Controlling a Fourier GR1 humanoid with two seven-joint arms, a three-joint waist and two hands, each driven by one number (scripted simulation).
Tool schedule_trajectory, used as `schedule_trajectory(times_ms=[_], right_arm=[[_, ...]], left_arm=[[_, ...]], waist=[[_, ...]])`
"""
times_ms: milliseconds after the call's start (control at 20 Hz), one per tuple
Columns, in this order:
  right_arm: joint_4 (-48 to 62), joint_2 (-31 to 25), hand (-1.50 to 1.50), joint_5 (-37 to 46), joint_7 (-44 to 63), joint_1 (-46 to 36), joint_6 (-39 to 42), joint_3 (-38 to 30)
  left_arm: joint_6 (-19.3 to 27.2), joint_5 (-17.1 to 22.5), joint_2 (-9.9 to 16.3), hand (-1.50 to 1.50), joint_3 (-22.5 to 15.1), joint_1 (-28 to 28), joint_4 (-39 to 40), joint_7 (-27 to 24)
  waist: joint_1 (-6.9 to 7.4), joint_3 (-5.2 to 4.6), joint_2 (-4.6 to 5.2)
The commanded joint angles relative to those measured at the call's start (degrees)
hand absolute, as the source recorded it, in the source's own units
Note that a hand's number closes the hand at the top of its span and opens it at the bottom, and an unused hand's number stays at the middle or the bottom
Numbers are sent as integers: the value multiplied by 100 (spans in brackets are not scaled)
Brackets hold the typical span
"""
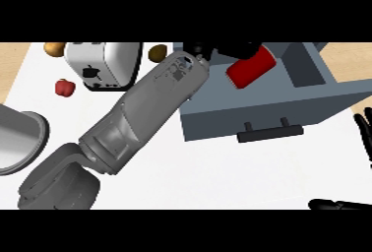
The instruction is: Pick up the can, place it into the drawer and close the drawer
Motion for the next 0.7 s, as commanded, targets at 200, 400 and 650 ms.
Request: schedule_trajectory(times_ms=[200,400,650], right_arm=[[17,-26,-150,13,124,-246,-106,-7],[-318,39,-150,97,216,-68,-76,180],[-557,-255,-150,661,50,-137,-116,107]], left_arm=[[377,225,0,-150,-180,1,96,-64],[607,359,0,-150,-339,363,-147,-294],[673,655,0,-150,-255,408,-232,-322]], waist=[[-34,-1,26],[-39,-7,-1],[34,-12,-21]])
